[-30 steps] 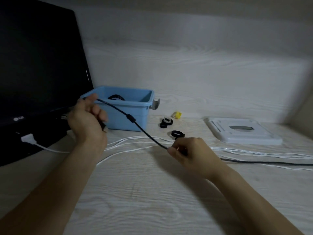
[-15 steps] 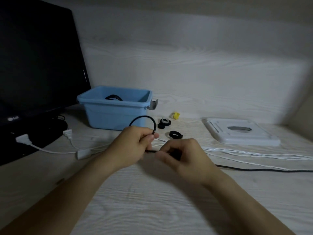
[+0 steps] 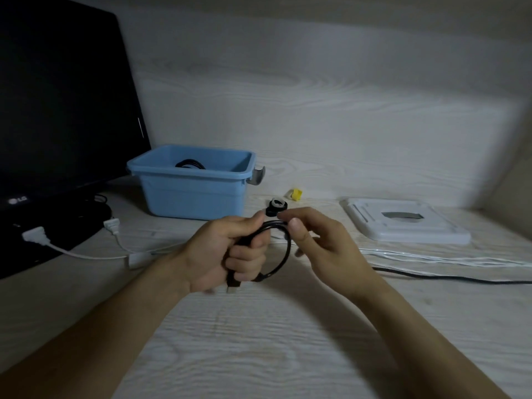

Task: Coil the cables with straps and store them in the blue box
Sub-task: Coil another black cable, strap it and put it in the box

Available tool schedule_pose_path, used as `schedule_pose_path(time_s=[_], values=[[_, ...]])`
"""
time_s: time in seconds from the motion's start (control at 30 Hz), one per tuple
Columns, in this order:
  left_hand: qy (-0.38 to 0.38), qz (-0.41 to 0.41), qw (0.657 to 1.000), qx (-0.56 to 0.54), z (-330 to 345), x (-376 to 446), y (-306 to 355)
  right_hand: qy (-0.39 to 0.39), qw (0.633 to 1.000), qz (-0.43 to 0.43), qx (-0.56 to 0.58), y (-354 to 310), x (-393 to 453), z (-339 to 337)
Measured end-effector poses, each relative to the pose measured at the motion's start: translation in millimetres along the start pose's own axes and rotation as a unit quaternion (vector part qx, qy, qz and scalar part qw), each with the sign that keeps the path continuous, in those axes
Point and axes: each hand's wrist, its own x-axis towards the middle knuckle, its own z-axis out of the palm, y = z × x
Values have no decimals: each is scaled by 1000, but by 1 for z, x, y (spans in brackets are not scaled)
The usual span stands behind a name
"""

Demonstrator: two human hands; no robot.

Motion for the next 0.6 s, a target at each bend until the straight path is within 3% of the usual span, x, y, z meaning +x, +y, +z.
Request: schedule_pose_path(time_s=[0.1, 0.3, 0.47, 0.6], values=[[-16, -1, 999, -44, -1, 2, -4, -40, 997, 24, 67, -6, -2, 6], [-58, -48, 994, -75, 0, 0, -2, 6, 979, 77, 191, -18, -4, 13], [72, -51, 993, -73, 13, 7, -4, 12, 974, 85, 211, -17, -3, 14], [156, 4, 981, -113, 11, 8, -4, 32, 989, 64, 127, -11, 0, 7]])
